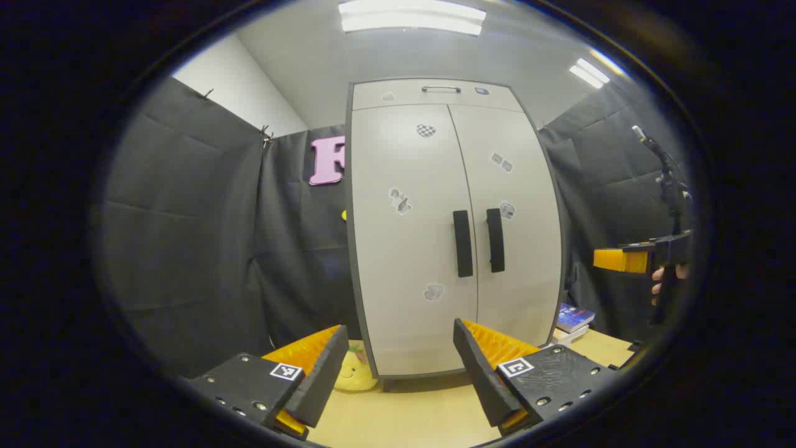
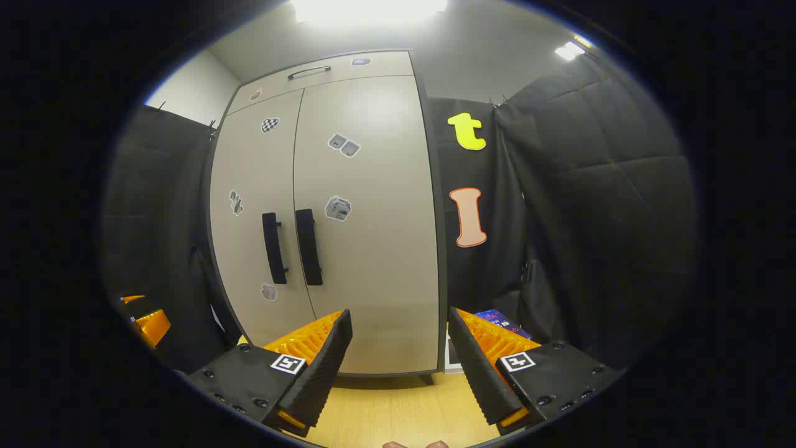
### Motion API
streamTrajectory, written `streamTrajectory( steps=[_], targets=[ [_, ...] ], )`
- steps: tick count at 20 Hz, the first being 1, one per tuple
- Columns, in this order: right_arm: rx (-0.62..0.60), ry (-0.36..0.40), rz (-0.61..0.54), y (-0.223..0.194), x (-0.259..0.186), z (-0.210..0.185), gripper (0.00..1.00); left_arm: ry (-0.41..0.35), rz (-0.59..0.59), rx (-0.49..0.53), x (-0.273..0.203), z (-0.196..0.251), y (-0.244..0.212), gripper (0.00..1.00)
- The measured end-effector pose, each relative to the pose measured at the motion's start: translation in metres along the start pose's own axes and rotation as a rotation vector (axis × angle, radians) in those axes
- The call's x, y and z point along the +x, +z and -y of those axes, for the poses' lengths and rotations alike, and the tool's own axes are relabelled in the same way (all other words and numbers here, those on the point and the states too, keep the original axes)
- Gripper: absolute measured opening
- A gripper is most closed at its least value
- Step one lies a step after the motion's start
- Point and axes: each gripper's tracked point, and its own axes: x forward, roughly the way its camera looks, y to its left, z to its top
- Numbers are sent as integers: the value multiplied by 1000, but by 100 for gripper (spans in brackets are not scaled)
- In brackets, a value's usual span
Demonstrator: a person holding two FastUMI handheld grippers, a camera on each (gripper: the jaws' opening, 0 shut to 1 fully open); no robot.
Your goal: Open the right door of the double-door shoe cabinet with the right hand, and open the left door with the left hand.
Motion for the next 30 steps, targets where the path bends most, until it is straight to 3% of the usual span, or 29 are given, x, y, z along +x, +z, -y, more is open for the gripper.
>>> streamTrajectory(
  steps=[8, 19, 24, 28, 29, 30],
  targets=[
    [22, 9, -22, -8, 7, -8, 98, -19, 18, 25, 3, 3, 6, 100],
    [2, 33, -13, 0, 21, -19, 98, 14, 4, -66, 17, -14, 0, 95],
    [-2, 104, 4, 22, 38, -44, 98, 25, -23, -110, 22, -18, -6, 100],
    [20, 163, 12, 46, 62, -69, 98, 17, -32, -104, 24, -16, -11, 95],
    [16, 170, 19, 53, 68, -76, 98, 13, -35, -99, 24, -14, -13, 100],
    [11, 174, 24, 59, 75, -81, 97, 5, -39, -96, 24, -14, -13, 98]
  ],
)
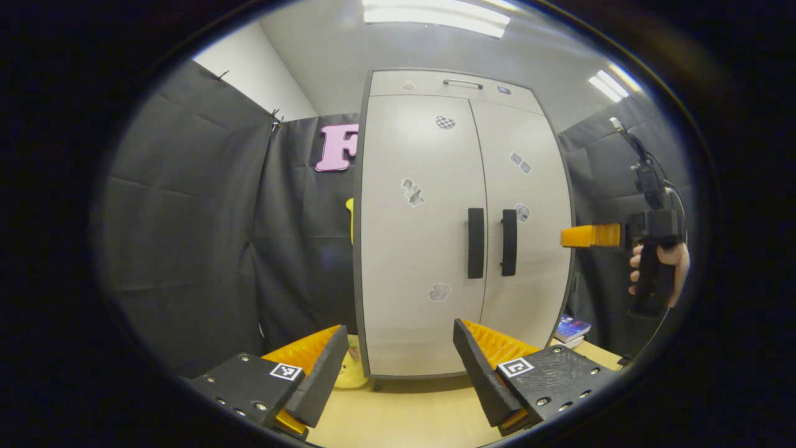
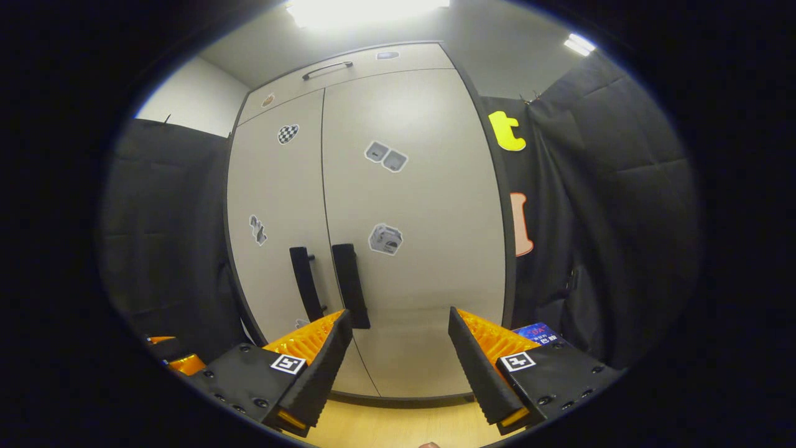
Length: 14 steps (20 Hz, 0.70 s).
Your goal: Open the right door of the double-door shoe cabinet with the right hand, and open the left door with the left hand.
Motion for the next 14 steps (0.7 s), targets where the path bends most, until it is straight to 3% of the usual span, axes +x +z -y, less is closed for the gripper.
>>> streamTrajectory(
  steps=[4, 5, 7, 9, 10, 11, 12, 14],
  targets=[
    [4, 40, -9, 13, 34, -26, 98, -31, -36, -66, 1, -2, -7, 100],
    [3, 50, -10, 15, 42, -34, 97, -26, -39, -87, 2, -4, -8, 95],
    [-25, 53, -12, 15, 58, -43, 96, 0, -50, -105, 3, -15, -14, 100],
    [-62, 41, -17, 11, 74, -49, 96, 23, -62, -100, -2, -33, -22, 98],
    [-69, 35, -22, 9, 80, -51, 88, 28, -74, -88, -3, -38, -29, 100],
    [-68, 29, -32, 5, 87, -53, 96, 36, -84, -70, -3, -43, -34, 98],
    [-59, 22, -47, 0, 93, -53, 88, 46, -93, -53, -4, -48, -40, 98],
    [-45, 13, -75, -10, 106, -56, 89, 47, -111, -36, -4, -51, -50, 98]
  ],
)
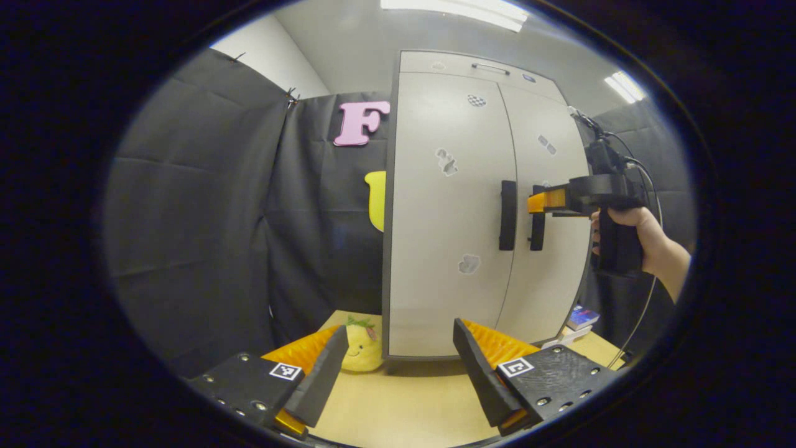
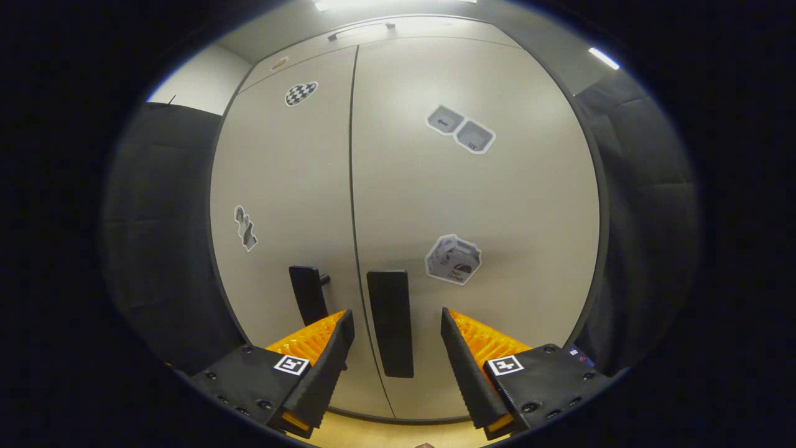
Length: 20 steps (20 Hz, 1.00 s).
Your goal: Open the right door of the double-door shoe cabinet with the right hand, and open the left door with the left hand.
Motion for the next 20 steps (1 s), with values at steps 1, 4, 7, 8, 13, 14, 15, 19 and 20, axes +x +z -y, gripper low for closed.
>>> streamTrajectory(
  steps=[1, 4, 7, 8, 13, 14, 15, 19, 20],
  targets=[
    [1, -4, -14, -1, 2, -1, 83, -5, -9, -5, 0, 1, -5, 100],
    [-11, -18, -17, -2, 12, -4, 59, -17, -32, -36, 1, 4, -13, 100],
    [-14, -62, -36, -7, 16, 2, 48, -14, -22, -28, 2, 2, -9, 98],
    [-2, -64, -59, -13, 18, 3, 43, -16, -17, -25, 2, 1, -6, 98],
    [21, -76, -62, -19, 21, 3, 34, -34, -12, -26, -1, 4, -2, 100],
    [15, -83, -55, -19, 19, 3, 34, -35, -14, -25, -1, 4, -1, 100],
    [14, -80, -48, -19, 22, 2, 29, -37, -15, -32, -3, 6, 0, 100],
    [27, -40, -32, -18, 23, 2, 7, -62, 1, -32, -9, 16, 6, 100],
    [13, -40, -34, -18, 21, 2, 3, -64, -6, -25, -11, 16, 4, 98]
  ],
)
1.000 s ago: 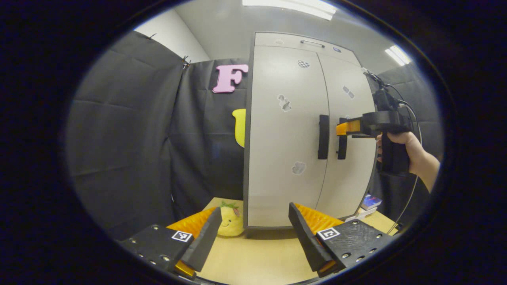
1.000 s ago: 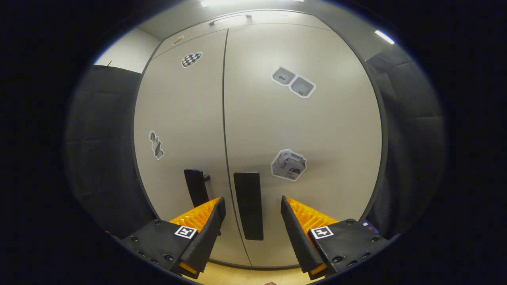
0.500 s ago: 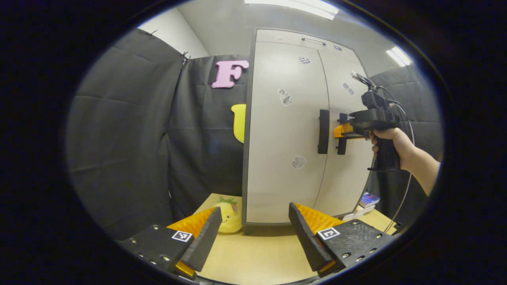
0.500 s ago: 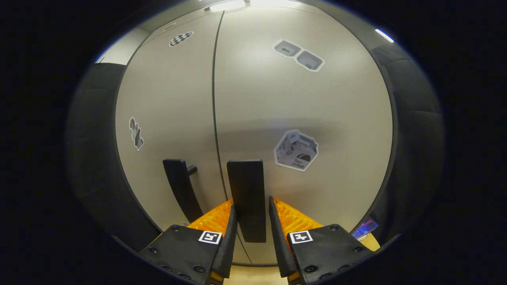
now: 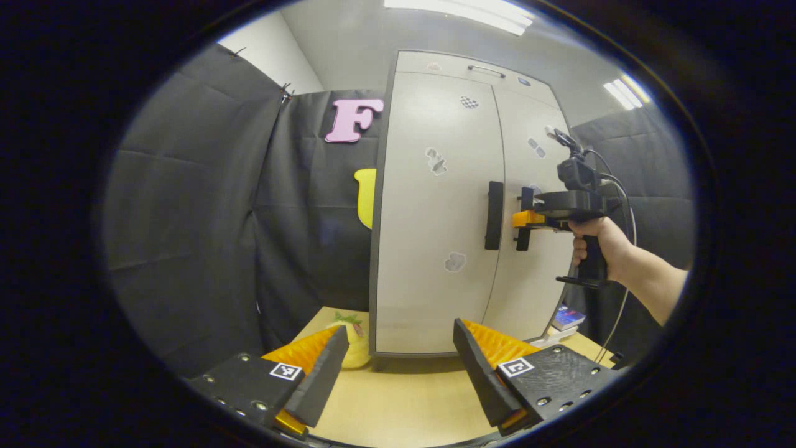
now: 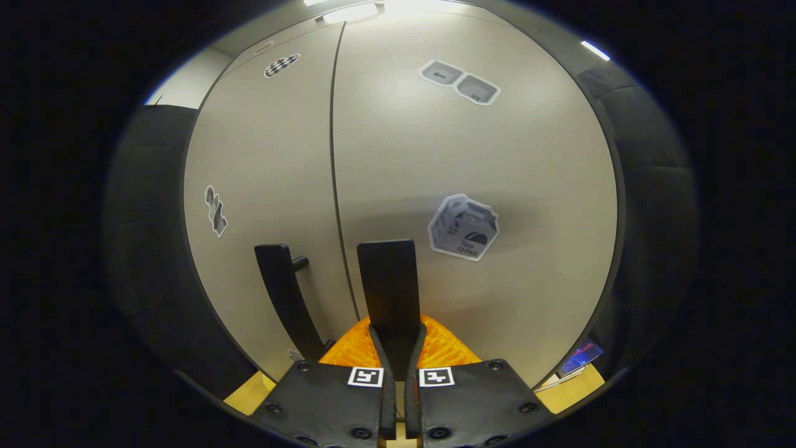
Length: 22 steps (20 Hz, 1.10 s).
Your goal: Open the right door of the double-door shoe cabinet with the right hand, and open the left door with the left hand.
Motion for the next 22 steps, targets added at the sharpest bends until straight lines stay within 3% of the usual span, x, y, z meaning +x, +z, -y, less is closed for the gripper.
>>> streamTrajectory(
  steps=[7, 10, 11, 12, 13, 22],
  targets=[
    [2, 25, 4, -3, -12, -1, 7, 19, 11, -9, -17, -2, 6, 100],
    [5, 54, 5, -5, -27, 0, 3, 35, 6, 9, -25, -3, 5, 100],
    [4, 63, 5, -6, -33, 3, 7, 40, 4, 7, -27, -2, 3, 100],
    [3, 72, 6, -7, -38, 4, 3, 42, 3, 2, -28, -1, 2, 100],
    [4, 80, 6, -8, -43, 4, 7, 43, 1, -4, -30, 2, 1, 98],
    [16, 146, -6, -14, -87, 18, 7, 36, -13, 1, -41, 24, -4, 100]
  ],
)
